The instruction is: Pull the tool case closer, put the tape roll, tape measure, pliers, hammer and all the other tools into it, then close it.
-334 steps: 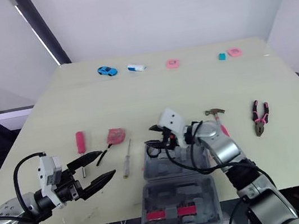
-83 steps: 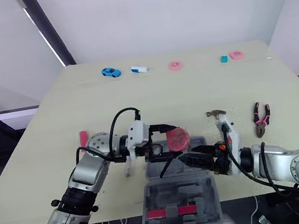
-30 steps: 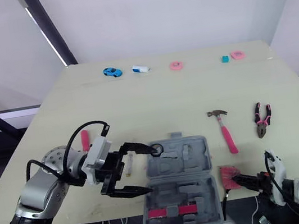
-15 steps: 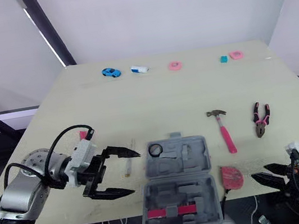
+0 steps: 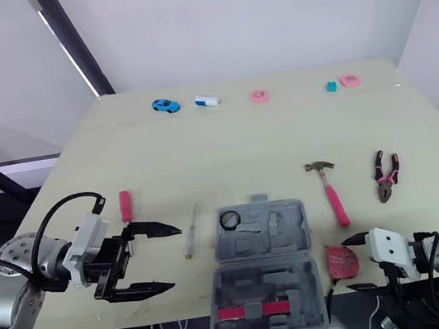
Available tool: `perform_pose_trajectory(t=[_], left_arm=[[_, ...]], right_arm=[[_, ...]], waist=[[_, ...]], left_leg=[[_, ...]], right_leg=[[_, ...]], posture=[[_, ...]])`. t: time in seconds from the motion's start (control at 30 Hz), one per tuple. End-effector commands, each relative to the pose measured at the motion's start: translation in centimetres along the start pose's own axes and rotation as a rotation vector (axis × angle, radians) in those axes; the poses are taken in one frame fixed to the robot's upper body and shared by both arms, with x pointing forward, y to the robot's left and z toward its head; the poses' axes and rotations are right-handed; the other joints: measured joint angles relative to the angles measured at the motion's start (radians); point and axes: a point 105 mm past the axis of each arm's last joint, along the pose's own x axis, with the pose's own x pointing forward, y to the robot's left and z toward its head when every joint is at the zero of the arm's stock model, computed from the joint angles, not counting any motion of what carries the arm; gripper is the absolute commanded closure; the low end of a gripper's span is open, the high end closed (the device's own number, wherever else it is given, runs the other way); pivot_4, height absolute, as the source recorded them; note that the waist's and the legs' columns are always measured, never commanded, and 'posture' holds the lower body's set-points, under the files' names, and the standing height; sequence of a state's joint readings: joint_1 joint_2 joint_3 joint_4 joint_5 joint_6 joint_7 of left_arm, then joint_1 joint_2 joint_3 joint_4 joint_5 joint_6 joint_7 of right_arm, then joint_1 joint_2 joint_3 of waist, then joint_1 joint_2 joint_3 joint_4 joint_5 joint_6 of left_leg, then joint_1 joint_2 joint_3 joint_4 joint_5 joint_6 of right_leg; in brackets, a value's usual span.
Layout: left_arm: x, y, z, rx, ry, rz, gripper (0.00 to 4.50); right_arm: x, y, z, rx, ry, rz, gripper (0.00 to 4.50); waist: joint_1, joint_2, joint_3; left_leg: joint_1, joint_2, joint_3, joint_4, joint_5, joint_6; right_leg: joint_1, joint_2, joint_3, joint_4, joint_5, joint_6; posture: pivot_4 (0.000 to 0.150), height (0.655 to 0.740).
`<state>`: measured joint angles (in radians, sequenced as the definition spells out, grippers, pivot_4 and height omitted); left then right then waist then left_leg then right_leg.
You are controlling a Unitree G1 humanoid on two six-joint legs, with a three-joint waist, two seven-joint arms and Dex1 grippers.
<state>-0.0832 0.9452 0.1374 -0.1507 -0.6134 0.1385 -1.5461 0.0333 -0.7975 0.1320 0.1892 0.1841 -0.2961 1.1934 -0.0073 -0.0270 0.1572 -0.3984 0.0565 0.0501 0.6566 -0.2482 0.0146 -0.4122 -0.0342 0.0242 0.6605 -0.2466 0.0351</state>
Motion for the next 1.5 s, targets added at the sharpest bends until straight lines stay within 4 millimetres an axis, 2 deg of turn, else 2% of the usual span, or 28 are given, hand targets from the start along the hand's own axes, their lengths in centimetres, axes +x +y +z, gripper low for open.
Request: perform_pose_trajectory(t=[0.03,0.37,0.47,0.53,0.73,0.83,0.97,1.03,1.13,1.27,1.37,1.5], left_arm=[[-0.4,-0.6,1.3,0.073,-0.011,-0.037,0.00],[-0.4,-0.9,0.9,0.075,-0.011,-0.035,0.00],[-0.3,-0.8,0.7,0.075,-0.014,-0.037,0.00],[-0.2,-0.7,0.6,0.076,-0.017,-0.039,0.00],[-0.1,-0.7,0.3,0.074,-0.022,-0.042,0.00],[0.0,-0.7,0.3,0.068,-0.032,-0.039,0.00],[0.3,-0.7,0.2,0.060,-0.052,-0.023,0.00],[0.4,-0.5,0.4,0.055,-0.077,0.001,0.00],[0.6,-0.2,0.6,0.049,-0.102,0.029,0.00],[0.7,0.1,0.7,0.038,-0.124,0.073,0.00],[0.7,0.5,0.7,0.031,-0.139,0.118,0.00],[0.9,0.9,0.6,0.033,-0.146,0.171,0.00]], right_arm=[[0.1,-0.5,0.0,-0.036,-0.004,-0.007,0.03],[0.8,-0.7,0.0,-0.027,-0.021,-0.002,0.03],[0.9,-0.8,0.1,-0.021,-0.023,-0.014,0.81],[0.9,-0.8,0.1,-0.018,-0.023,-0.023,1.66],[0.7,-1.0,0.9,-0.016,-0.042,-0.042,1.67],[0.2,-1.2,1.7,-0.018,-0.047,-0.044,1.67],[-0.6,-2.1,4.2,-0.043,-0.045,-0.018,1.67],[-1.3,-2.6,5.4,-0.041,0.011,0.035,1.67],[-1.9,-3.8,7.0,-0.056,0.092,0.067,1.67],[-2.5,-6.4,9.4,-0.087,0.161,0.038,1.67],[-2.1,-8.2,10.8,-0.148,0.216,0.049,1.67],[-0.6,-10.0,12.0,-0.220,0.279,0.068,1.67]], waist=[[-0.001,0.000,0.000],[-0.002,0.000,0.000],[-0.002,0.000,0.000],[-0.002,0.000,0.000],[-0.003,0.000,0.000],[-0.003,0.000,0.000],[-0.004,0.001,0.000],[-0.004,0.001,0.000],[-0.003,0.001,0.001],[-0.004,0.001,0.001],[-0.004,0.002,0.001],[-0.005,0.002,0.001]], left_leg=[[0.001,0.000,0.000,0.000,0.000,0.000],[0.001,0.000,0.000,0.001,0.000,0.000],[0.001,0.000,0.000,0.001,0.000,0.000],[0.001,0.000,0.000,0.001,0.000,0.000],[0.001,0.000,0.000,0.001,0.000,0.000],[0.001,0.000,0.000,0.001,0.000,0.000],[0.001,0.000,0.000,0.001,0.000,0.000],[0.001,0.000,0.000,0.001,0.000,0.000],[0.001,0.000,0.000,0.002,0.000,0.000],[0.000,0.000,0.000,0.002,0.000,0.000],[0.000,0.000,0.000,0.002,0.000,0.000],[-0.001,0.000,0.000,0.003,0.000,0.000]], right_leg=[[0.000,0.000,0.000,0.000,0.000,0.000],[0.000,0.000,0.000,0.001,0.000,0.000],[0.000,0.000,0.000,0.001,0.000,0.000],[0.000,0.000,0.000,0.001,0.000,0.000],[0.000,0.000,0.000,0.001,0.000,0.000],[0.000,0.000,0.000,0.001,0.000,0.000],[0.000,0.000,0.001,0.002,0.000,0.000],[0.000,0.000,0.001,0.002,0.002,0.002],[0.000,0.000,0.000,0.002,0.002,0.002],[0.000,0.000,0.000,0.002,0.002,0.002],[-0.001,0.000,0.000,0.002,0.002,0.002],[-0.001,0.000,0.000,0.002,0.002,0.002]], posture=[[0.150,0.7400],[0.150,0.7400],[0.150,0.7400],[0.150,0.7400],[0.150,0.7400],[0.150,0.7400],[0.150,0.7400],[0.150,0.7400],[0.150,0.7400],[0.150,0.7400],[0.150,0.7400],[0.150,0.7400]])
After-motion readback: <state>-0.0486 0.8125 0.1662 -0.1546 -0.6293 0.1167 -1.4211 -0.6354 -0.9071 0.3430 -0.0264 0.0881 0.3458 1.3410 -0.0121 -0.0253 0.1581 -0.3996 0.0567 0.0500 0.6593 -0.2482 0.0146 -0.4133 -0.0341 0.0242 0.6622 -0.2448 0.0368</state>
